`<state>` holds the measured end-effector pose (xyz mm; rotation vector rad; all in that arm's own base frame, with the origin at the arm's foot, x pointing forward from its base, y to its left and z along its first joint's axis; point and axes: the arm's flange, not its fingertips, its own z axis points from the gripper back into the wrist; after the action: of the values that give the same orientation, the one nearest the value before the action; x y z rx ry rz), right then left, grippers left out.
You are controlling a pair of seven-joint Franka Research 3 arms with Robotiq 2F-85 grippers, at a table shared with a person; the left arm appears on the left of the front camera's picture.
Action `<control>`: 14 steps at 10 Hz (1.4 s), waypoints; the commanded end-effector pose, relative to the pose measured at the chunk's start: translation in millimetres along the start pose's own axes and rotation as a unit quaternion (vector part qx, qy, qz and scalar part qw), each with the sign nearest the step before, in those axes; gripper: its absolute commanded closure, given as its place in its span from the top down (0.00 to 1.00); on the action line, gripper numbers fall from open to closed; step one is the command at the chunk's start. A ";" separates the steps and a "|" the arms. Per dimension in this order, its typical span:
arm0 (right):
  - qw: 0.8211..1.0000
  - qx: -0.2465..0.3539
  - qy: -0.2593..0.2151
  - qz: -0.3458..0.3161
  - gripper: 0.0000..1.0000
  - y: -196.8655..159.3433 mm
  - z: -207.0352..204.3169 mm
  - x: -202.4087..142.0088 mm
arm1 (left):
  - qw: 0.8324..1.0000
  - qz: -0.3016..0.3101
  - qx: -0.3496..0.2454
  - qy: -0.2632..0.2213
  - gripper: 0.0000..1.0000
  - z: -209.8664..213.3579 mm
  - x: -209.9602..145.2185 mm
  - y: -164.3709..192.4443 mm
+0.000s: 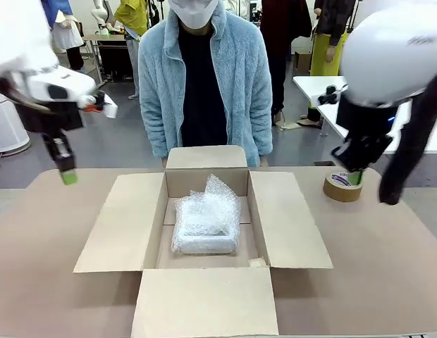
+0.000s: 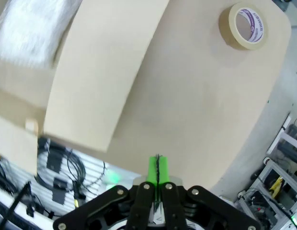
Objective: Wrap the clocks to prevent damage.
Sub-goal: Once the human has placed the objects inside and stepped back, release both hands from the side flaps of the Package Box.
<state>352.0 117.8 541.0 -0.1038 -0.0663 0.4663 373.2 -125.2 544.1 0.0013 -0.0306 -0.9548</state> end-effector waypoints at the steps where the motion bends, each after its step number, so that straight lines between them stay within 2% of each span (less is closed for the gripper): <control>1: 1.000 0.015 0.006 0.007 0.01 -14.6 0.1 -9.7 | 1.000 -0.014 -0.014 -0.024 0.00 11.8 -23.7 9.6; 2: 0.999 0.000 0.005 -0.035 0.01 -17.6 -5.8 -5.9 | 0.999 0.001 -0.011 -0.046 0.00 12.9 -28.1 6.7; 3: 1.000 0.005 0.000 0.009 0.01 -9.7 8.9 -11.9 | 1.000 -0.012 -0.005 -0.008 0.00 12.4 -17.0 6.0; 8: 1.000 0.005 0.000 0.009 0.01 -9.7 8.9 -11.9 | 1.000 -0.016 -0.010 -0.011 0.00 11.8 -19.6 6.7; 9: 1.000 0.005 0.001 0.008 0.01 -10.9 9.1 -13.3 | 0.995 -0.046 -0.058 -0.064 0.00 3.0 -21.6 25.5; 10: 0.987 0.100 -0.074 0.107 0.01 -38.6 -2.5 -18.6 | 0.978 -0.089 -0.115 -0.150 0.00 -5.1 -29.5 44.6; 11: 0.964 0.189 -0.129 0.136 0.01 -72.0 -21.6 -28.4 | 0.950 -0.149 -0.158 -0.226 0.00 -10.2 -43.1 61.9; 12: 0.944 0.250 -0.156 0.148 0.01 -96.6 -36.4 -39.4 | 0.927 -0.192 -0.180 -0.267 0.00 -14.5 -54.6 72.3; 13: 0.924 0.294 -0.161 0.185 0.01 -114.8 -47.2 -51.0 | 0.909 -0.219 -0.211 -0.287 0.00 -18.0 -65.0 83.6; 14: 0.909 0.310 -0.166 0.223 0.01 -130.5 -56.7 -60.3 | 0.898 -0.230 -0.220 -0.304 0.00 -21.8 -74.2 94.7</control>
<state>360.0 -19.5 501.3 0.4760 -0.3227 0.8238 399.2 -18.8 526.6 -0.6163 -0.4674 -1.3261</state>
